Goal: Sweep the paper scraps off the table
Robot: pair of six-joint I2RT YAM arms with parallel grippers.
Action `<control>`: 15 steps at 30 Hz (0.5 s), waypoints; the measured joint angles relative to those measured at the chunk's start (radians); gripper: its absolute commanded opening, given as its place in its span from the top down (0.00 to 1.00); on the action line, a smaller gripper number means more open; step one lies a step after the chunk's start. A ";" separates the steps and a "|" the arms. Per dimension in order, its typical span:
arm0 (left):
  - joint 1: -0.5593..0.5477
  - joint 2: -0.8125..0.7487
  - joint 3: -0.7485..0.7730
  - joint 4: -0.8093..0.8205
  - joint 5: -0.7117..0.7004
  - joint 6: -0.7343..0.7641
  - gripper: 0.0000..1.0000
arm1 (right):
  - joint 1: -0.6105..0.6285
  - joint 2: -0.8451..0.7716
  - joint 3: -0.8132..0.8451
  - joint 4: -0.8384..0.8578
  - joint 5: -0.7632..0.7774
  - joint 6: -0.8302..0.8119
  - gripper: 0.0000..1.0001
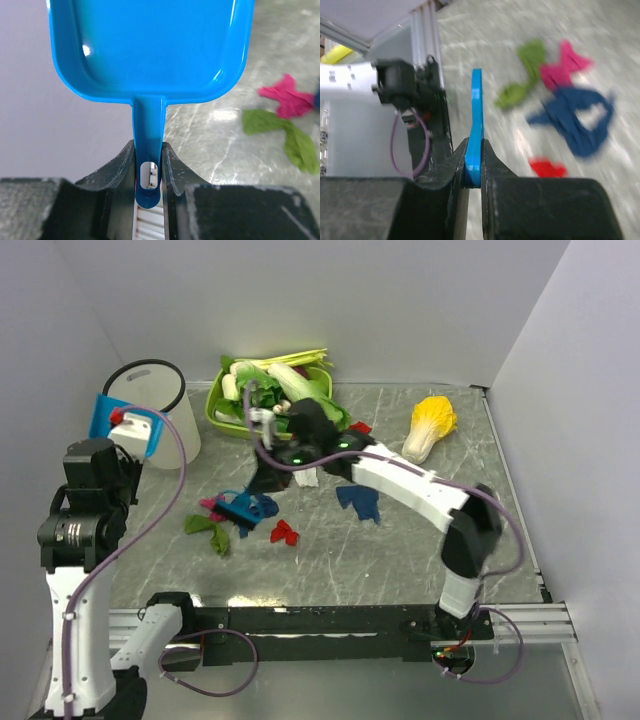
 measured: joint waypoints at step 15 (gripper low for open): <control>0.185 -0.085 -0.014 0.003 0.027 -0.093 0.99 | 0.079 0.547 0.349 0.116 0.175 0.491 1.00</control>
